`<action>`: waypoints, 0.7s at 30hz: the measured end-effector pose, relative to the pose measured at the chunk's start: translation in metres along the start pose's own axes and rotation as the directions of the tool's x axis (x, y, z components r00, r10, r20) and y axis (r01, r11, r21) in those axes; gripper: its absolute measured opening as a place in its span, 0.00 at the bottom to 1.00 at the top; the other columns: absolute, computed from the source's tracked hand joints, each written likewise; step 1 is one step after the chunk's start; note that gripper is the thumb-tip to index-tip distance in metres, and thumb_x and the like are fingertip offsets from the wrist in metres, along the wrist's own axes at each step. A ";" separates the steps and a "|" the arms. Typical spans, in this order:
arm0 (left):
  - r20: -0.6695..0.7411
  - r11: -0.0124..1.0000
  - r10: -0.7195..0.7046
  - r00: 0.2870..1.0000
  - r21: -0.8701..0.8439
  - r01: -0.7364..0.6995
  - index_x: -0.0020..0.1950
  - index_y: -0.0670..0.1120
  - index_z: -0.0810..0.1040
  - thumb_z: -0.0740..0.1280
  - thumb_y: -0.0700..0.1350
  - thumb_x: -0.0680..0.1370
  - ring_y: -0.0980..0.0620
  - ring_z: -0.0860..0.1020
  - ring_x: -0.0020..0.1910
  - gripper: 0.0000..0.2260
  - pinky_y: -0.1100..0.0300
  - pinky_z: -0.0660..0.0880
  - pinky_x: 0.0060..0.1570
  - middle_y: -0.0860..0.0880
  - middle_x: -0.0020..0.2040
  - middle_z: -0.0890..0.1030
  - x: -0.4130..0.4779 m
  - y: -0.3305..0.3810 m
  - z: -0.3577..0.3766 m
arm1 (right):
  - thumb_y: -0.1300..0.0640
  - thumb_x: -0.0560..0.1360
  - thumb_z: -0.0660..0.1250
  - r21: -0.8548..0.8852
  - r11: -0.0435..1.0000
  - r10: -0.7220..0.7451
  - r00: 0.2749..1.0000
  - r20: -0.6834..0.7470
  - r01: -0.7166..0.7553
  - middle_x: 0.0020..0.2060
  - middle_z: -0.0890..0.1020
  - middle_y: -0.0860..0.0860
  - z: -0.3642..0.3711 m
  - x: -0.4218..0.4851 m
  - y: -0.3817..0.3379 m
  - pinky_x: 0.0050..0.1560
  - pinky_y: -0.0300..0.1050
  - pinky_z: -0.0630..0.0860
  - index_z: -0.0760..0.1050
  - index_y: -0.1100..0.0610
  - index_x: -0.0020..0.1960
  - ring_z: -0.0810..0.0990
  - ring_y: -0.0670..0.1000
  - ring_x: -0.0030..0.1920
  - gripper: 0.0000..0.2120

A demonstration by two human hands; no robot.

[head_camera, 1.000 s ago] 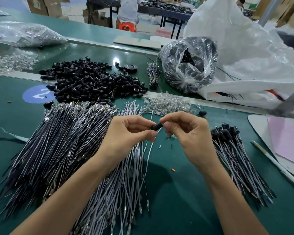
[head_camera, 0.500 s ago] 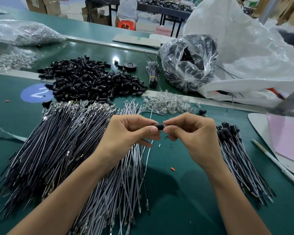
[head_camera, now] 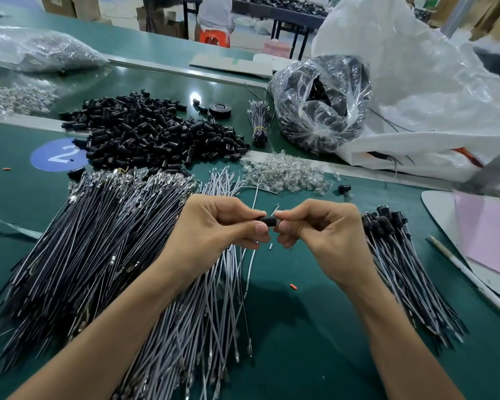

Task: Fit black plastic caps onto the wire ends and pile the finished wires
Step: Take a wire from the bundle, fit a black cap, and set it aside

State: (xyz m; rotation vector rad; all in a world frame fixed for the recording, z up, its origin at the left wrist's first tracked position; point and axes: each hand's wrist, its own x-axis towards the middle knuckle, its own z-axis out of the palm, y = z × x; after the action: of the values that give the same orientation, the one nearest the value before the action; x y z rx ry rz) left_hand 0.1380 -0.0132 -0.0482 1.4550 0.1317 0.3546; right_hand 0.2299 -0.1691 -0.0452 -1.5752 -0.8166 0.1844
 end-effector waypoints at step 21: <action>0.213 0.999 -0.013 0.977 -0.047 0.023 0.39 0.42 0.86 0.74 0.39 0.63 0.47 0.84 0.33 0.06 0.60 0.80 0.32 0.41 0.35 0.85 -0.001 0.004 -0.006 | 0.57 0.63 0.75 0.337 0.910 0.116 0.929 0.350 -0.241 0.34 0.85 0.54 -0.010 0.000 -0.003 0.34 0.39 0.78 0.84 0.54 0.38 0.83 0.49 0.31 0.04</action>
State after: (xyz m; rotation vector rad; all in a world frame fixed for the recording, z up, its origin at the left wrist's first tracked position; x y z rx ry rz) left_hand 0.1343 -0.0073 -0.0448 1.4326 -0.0364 0.1844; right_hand 0.2346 -0.1771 -0.0404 -1.2675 -0.8269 0.7120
